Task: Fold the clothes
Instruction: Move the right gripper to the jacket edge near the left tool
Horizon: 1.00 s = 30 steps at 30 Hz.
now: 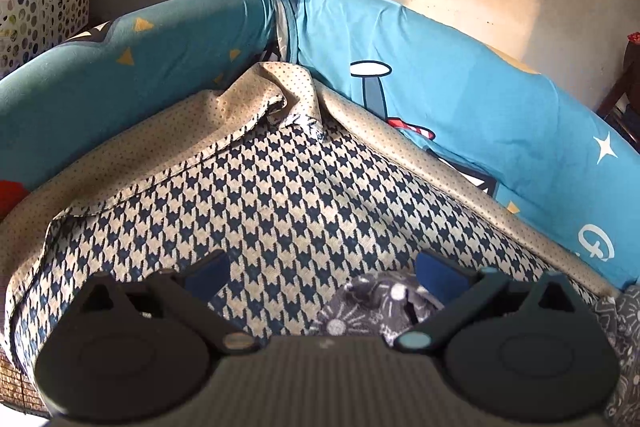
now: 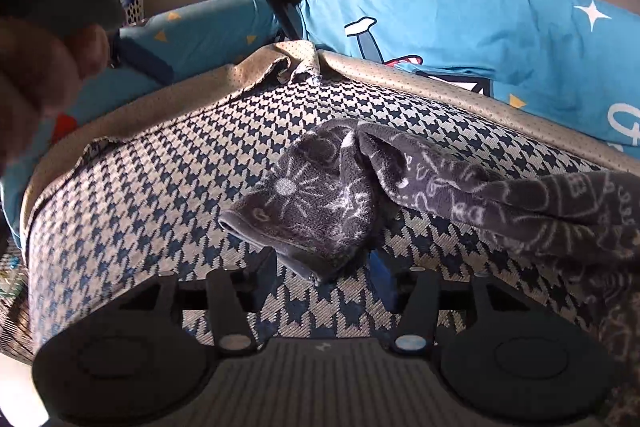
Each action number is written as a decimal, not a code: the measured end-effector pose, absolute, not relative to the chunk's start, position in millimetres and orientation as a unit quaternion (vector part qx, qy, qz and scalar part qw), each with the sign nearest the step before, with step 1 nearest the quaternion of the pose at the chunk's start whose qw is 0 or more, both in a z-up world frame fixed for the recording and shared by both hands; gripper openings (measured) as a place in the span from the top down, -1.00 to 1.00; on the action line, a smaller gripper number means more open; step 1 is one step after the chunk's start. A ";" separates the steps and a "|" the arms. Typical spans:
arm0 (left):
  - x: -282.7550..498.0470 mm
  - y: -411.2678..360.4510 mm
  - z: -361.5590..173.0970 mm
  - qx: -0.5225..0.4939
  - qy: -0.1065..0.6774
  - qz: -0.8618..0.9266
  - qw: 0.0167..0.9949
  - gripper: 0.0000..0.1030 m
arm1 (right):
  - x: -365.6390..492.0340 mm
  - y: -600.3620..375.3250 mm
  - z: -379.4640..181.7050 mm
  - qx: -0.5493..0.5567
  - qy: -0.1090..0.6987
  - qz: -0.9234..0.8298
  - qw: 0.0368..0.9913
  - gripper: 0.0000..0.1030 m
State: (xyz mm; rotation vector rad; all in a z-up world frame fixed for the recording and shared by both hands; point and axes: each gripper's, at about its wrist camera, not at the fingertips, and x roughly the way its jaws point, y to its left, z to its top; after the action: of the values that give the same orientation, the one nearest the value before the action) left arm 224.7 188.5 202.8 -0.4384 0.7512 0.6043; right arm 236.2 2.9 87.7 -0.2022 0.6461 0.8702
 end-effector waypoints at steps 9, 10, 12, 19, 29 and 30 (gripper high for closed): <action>214.3 196.5 211.0 -0.217 0.348 0.265 0.873 -1.00 | 245.0 17.2 90.8 -0.073 0.310 0.391 0.863 0.76; 212.3 197.3 212.7 -0.217 0.346 0.263 0.874 -1.00 | 242.7 17.0 95.0 -0.067 0.309 0.397 0.862 0.77; 207.7 199.2 218.3 -0.214 0.339 0.259 0.879 -1.00 | 231.9 16.3 108.1 -0.054 0.303 0.417 0.855 0.77; 180.3 210.2 249.3 -0.205 0.298 0.246 0.899 -1.00 | 189.8 17.7 154.9 -0.021 0.275 0.494 0.824 0.78; 148.4 237.2 268.6 -0.215 0.264 0.260 0.904 -1.00 | 168.4 25.5 207.2 0.048 0.258 0.561 0.785 0.77; 145.7 240.0 269.7 -0.217 0.261 0.262 0.903 -1.00 | 165.7 26.0 210.1 0.048 0.256 0.564 0.783 0.76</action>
State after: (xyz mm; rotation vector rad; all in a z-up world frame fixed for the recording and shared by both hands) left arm 145.7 240.0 269.7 -0.4479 0.5405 0.5411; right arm 165.7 26.0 210.1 0.1041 0.5530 1.2183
